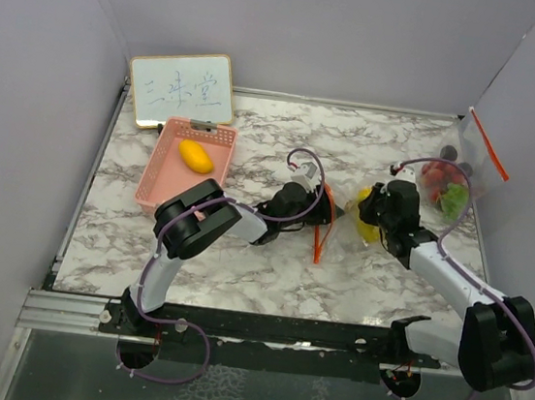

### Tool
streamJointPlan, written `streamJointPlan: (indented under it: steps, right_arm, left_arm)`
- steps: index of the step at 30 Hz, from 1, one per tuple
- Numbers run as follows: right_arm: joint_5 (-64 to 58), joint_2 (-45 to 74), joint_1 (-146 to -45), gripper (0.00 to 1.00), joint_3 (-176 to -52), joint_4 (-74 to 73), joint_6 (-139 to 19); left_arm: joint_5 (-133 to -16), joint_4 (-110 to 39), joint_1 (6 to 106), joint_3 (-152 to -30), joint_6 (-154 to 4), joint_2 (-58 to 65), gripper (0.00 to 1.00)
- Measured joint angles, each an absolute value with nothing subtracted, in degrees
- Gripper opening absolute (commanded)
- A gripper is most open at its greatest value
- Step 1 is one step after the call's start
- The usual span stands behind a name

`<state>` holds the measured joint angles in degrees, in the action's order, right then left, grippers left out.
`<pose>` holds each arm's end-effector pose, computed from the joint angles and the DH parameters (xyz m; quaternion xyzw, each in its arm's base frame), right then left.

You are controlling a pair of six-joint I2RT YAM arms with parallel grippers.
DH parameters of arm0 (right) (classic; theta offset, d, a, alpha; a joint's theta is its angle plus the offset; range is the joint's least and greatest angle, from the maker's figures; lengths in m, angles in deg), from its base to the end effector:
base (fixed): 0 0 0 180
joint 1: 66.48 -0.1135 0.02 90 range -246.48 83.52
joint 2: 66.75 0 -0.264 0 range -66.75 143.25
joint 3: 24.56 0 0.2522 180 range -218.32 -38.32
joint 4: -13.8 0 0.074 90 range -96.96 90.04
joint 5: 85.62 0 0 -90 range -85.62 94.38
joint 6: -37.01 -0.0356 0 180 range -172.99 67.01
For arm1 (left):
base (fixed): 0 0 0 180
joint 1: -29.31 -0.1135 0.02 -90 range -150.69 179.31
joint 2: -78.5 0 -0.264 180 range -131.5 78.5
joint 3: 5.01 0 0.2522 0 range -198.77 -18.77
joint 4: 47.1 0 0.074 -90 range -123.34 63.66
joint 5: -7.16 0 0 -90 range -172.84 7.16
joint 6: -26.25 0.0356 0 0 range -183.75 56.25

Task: Open the zip-top bag and remove the fake food

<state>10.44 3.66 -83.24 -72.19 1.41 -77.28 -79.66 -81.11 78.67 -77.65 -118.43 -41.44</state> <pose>0.2438 0.0695 0.2016 0.0825 0.8829 0.1173 0.4471 0.2782 -0.3271 0.1317 -0.0192 0.7838 -0.5023 0.3646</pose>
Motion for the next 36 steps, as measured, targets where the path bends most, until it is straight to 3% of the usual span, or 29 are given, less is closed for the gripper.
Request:
streamJointPlan:
  steps: [4, 8, 10, 12, 15, 16, 19, 23, 30, 36]
  right_arm:
    - [11.2, 1.1, -82.8, 0.17, -72.8, -0.1, -77.1]
    - [11.6, 2.6, -78.7, 0.30, -76.6, -1.9, -76.7]
    - [11.8, 4.5, -76.3, 0.44, -78.4, -1.8, -76.6]
    - [11.9, 7.7, -74.5, 0.52, -80.0, -1.7, -76.5]
    - [12.0, 12.1, -73.5, 0.56, -80.8, -1.3, -76.5]
    - [12.0, 13.5, -73.4, 0.55, -80.8, -1.3, -76.6]
    - [11.8, 15.3, -73.2, 0.39, -80.8, 0.3, -76.6]
    - [9.9, 15.5, -73.0, 0.21, -79.7, 3.2, -77.1]
    - [5.9, 12.2, -72.9, 0.16, -74.1, 9.0, -78.2]
    - [5.1, 10.8, -72.9, 0.13, -72.7, 9.5, -78.2]
  left_arm:
    - [-79.4, -81.4, 78.7, -77.6, -118.3, -41.6, 0.46]
    - [-79.4, -81.5, 78.7, -77.6, -118.2, -41.6, 0.46]
    - [-79.2, -81.7, 78.7, -77.6, -118.2, -41.6, 0.46]
    - [-79.2, -81.7, 78.7, -77.6, -118.2, -41.6, 0.46]
    - [-78.9, -81.7, 78.7, -77.6, -118.2, -41.6, 0.47]
    - [-78.8, -81.8, 78.7, -77.7, -118.2, -41.6, 0.47]
    - [-78.3, -81.8, 78.7, -78.1, -118.2, -41.7, 0.47]
    - [-78.1, -81.8, 78.7, -78.9, -118.1, -41.9, 0.38]
    - [-78.1, -81.6, 78.7, -80.7, -118.0, -42.8, 0.35]
    - [-78.7, -80.8, 78.7, -80.9, -116.2, -42.9, 0.44]
